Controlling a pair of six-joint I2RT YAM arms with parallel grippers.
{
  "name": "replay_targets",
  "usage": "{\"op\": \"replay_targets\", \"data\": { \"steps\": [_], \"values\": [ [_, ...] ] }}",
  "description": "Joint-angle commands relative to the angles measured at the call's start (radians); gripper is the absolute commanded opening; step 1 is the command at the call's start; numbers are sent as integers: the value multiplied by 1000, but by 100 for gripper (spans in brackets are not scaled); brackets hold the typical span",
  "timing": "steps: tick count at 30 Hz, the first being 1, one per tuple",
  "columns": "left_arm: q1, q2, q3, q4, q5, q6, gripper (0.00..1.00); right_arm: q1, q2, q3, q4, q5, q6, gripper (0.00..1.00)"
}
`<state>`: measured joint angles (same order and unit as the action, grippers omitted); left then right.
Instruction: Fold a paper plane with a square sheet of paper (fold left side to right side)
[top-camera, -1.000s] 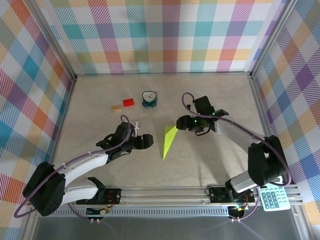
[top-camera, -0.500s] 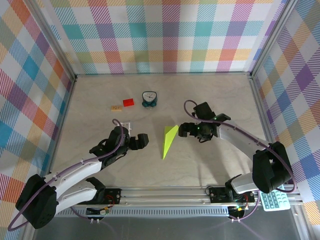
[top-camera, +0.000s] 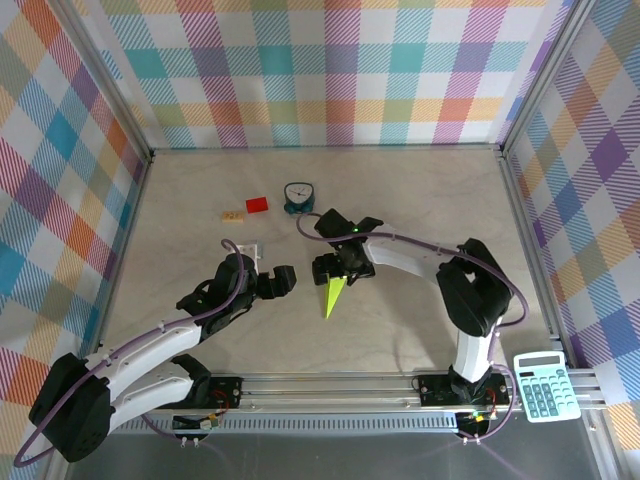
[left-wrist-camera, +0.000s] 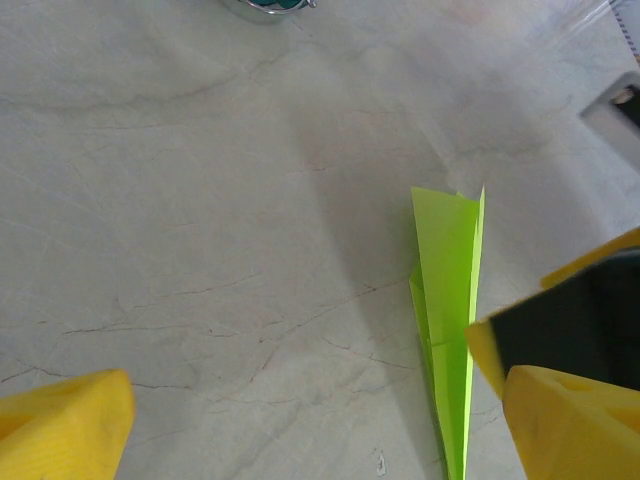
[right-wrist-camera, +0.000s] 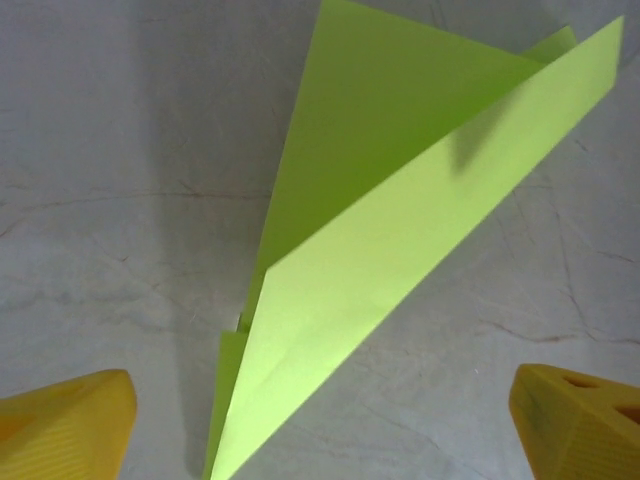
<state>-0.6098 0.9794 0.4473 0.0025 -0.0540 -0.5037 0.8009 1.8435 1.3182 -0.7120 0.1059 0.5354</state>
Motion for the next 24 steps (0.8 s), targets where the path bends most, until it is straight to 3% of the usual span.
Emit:
{"op": "replay_targets", "data": {
  "steps": [1, 8, 24],
  "values": [
    [15, -14, -14, 21, -3, 4, 94, 0, 43, 49, -49, 33, -6, 90],
    [15, -13, -12, 16, 0, -1, 95, -2, 92, 64, -35, 16, -12, 71],
    [23, -40, 104, -81, -29, 102, 96, -73, -86, -90, 57, -54, -12, 2]
  ]
}}
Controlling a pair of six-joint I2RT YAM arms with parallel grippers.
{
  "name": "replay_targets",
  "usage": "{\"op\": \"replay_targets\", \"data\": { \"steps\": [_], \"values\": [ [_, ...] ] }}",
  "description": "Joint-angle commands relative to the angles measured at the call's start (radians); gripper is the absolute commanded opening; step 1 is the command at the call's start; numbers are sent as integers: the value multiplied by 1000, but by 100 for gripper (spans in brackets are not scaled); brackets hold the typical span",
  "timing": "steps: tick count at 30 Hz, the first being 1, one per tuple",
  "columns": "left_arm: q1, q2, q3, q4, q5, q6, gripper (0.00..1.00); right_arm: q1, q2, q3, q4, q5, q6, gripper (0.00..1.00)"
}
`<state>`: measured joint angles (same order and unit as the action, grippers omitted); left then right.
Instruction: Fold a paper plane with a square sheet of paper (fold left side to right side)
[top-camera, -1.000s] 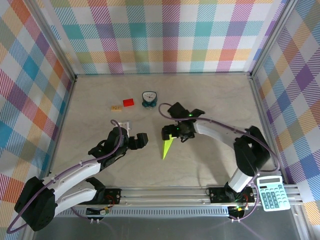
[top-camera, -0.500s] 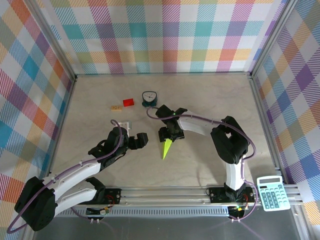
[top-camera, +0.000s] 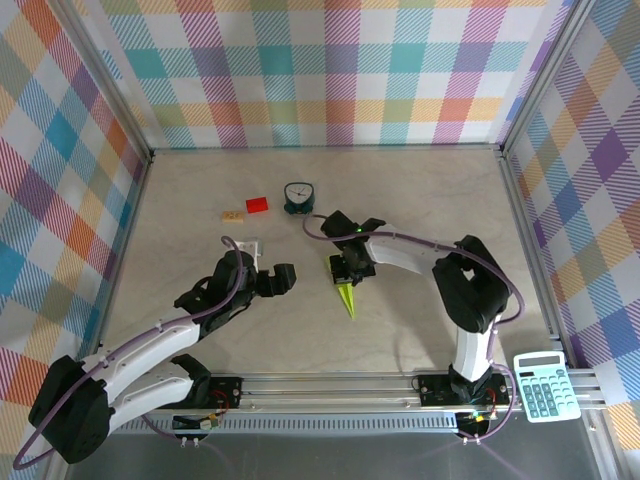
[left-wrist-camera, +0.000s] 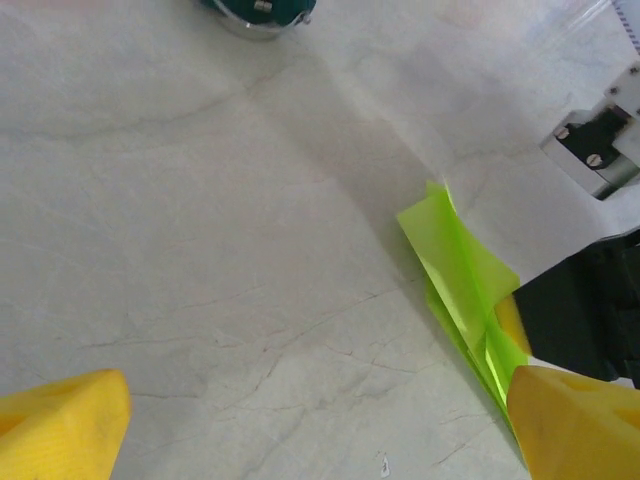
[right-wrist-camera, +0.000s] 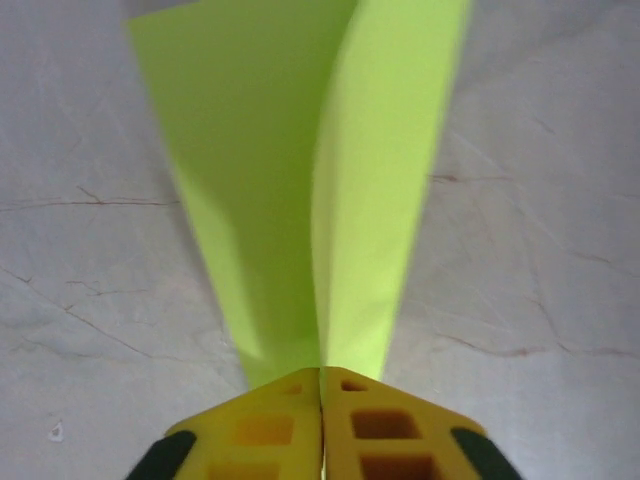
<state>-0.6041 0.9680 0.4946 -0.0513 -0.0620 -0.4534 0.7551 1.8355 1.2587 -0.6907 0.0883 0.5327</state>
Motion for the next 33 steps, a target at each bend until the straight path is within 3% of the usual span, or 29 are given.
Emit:
{"op": "replay_targets", "data": {
  "steps": [1, 5, 11, 15, 21, 33],
  "values": [
    [18, -32, 62, -29, -20, 56, 97, -36, -100, -48, 51, -48, -11, 1],
    [23, -54, 79, -32, -21, 71, 98, -102, -215, -138, 151, -140, -32, 0],
    [29, -89, 77, -28, -22, 72, 99, -281, -353, -350, 493, -526, 32, 0],
    [30, -102, 66, -28, -24, 65, 99, -335, -333, -441, 723, -684, 99, 0],
    [30, -105, 55, -30, -12, 56, 99, -353, -167, -485, 925, -747, 159, 0],
    [30, -107, 39, -21, -6, 49, 99, -367, -90, -490, 854, -672, 86, 0]
  ]
}}
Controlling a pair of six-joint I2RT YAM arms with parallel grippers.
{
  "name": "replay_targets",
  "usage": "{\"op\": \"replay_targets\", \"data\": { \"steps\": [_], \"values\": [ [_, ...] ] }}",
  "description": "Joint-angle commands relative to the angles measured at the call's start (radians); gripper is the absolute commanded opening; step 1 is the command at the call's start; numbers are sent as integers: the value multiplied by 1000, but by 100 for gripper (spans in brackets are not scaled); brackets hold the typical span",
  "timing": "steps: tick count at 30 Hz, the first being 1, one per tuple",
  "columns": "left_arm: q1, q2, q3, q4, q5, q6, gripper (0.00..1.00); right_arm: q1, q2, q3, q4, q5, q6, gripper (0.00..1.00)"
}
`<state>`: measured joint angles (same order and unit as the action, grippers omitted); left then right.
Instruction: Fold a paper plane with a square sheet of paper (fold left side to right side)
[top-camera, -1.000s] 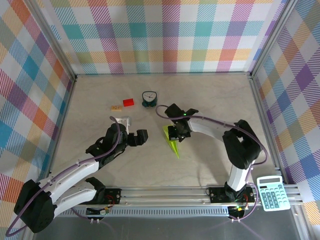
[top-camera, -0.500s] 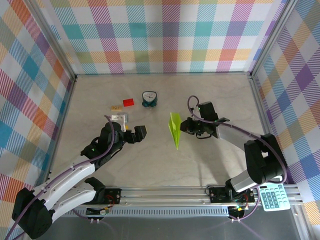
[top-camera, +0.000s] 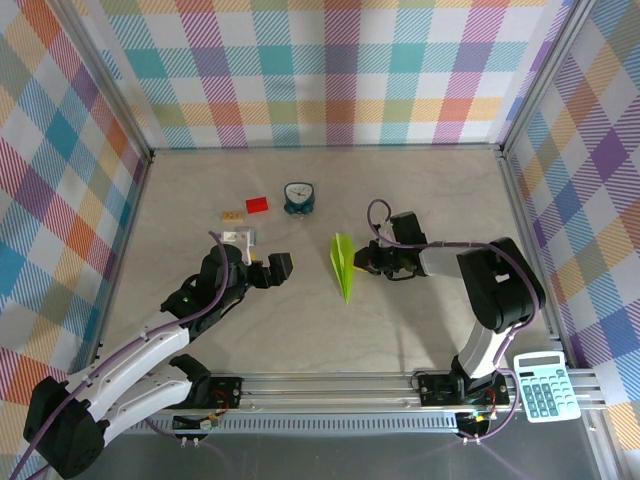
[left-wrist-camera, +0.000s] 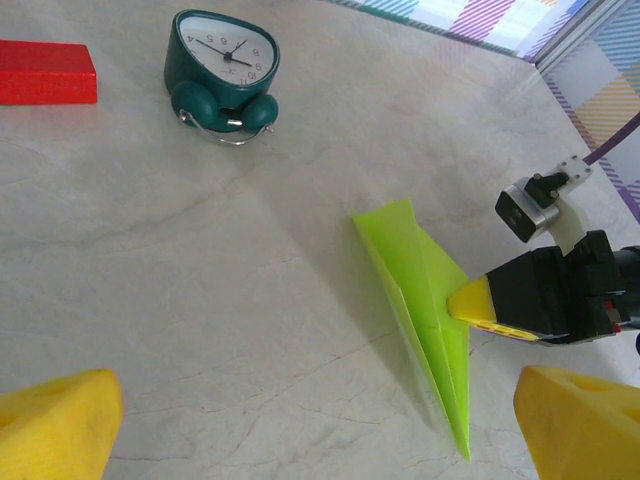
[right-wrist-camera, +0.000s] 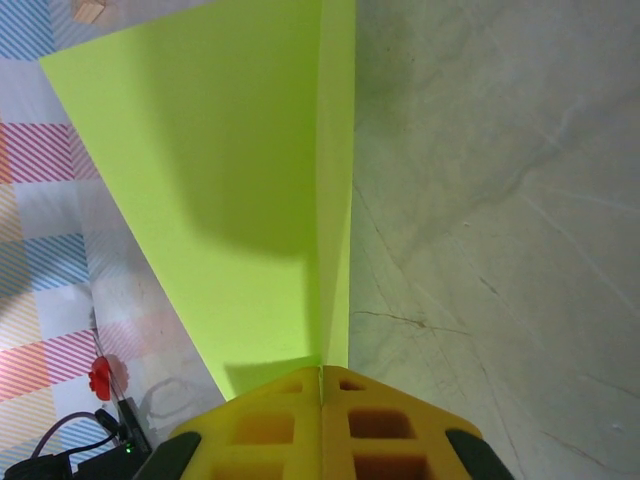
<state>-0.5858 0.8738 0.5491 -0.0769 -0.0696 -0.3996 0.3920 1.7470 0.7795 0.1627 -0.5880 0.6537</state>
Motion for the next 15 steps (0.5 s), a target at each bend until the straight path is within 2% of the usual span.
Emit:
{"op": "replay_targets", "data": {
  "steps": [1, 8, 15],
  "values": [
    [12, -10, -15, 6, 5, -6, 99, -4, -5, -14, -2, 8, -39, 3],
    [12, -4, -15, 12, 14, -12, 100, -4, -17, -5, -63, 35, -69, 16],
    [12, -5, -17, 11, 12, -11, 100, -4, -75, 11, -158, 90, -108, 26]
  ]
}}
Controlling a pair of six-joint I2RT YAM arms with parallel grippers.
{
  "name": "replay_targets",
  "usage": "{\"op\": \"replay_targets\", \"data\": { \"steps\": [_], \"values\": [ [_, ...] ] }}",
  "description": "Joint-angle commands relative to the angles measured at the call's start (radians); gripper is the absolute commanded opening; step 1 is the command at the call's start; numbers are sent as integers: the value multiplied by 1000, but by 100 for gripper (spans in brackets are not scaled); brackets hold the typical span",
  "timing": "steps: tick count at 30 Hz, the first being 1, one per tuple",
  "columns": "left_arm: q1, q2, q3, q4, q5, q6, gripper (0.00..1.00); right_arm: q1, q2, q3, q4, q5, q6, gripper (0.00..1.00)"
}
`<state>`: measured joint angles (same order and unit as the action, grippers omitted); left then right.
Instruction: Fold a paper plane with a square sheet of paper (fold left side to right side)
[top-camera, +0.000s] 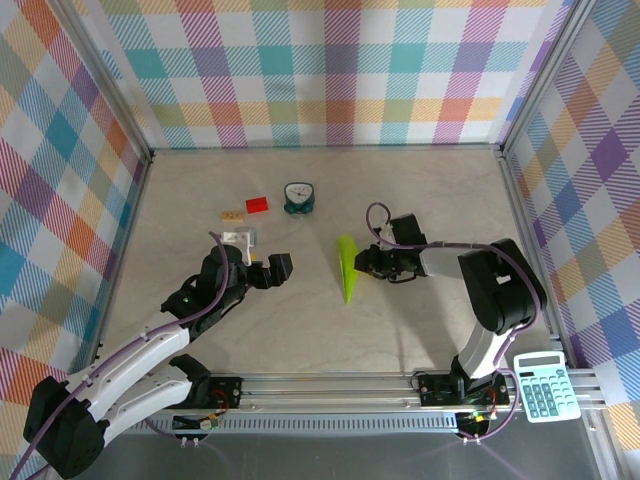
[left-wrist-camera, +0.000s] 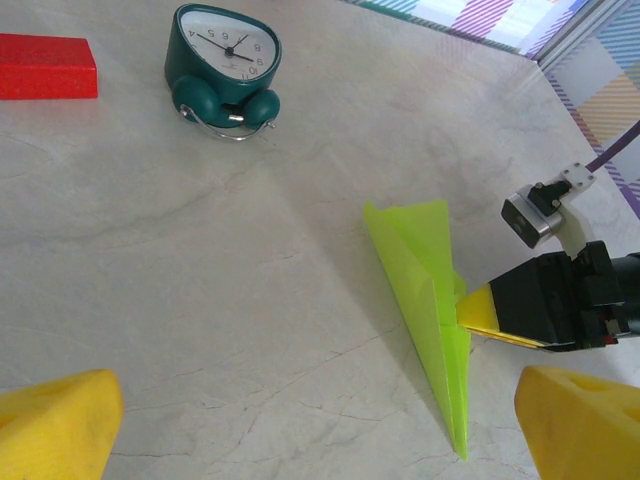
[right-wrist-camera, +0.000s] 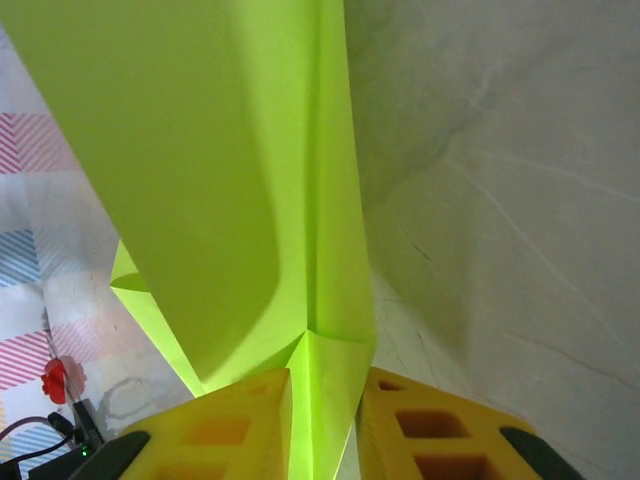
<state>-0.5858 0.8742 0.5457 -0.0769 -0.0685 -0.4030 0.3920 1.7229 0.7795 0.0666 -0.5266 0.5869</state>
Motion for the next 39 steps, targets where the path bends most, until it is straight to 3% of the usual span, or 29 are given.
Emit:
{"op": "replay_targets", "data": {
  "steps": [1, 8, 14, 18, 25, 39],
  "values": [
    [12, -5, -13, 12, 12, -8, 100, -5, -61, 14, -73, 41, -46, 27],
    [12, -4, -18, 18, 8, -7, 100, 1, -176, 62, -285, 136, -68, 39],
    [13, 1, -19, 29, 8, -7, 100, 37, -179, 98, -373, 135, -36, 39],
    [13, -1, -20, 26, 12, -8, 100, 33, -168, 91, -360, 149, -24, 39],
    [13, -7, -27, 30, 13, -13, 100, -11, -157, 19, -210, 0, 7, 38],
    [14, -7, -22, 22, 13, -16, 100, -21, -45, -31, -62, -85, 56, 31]
  ]
}}
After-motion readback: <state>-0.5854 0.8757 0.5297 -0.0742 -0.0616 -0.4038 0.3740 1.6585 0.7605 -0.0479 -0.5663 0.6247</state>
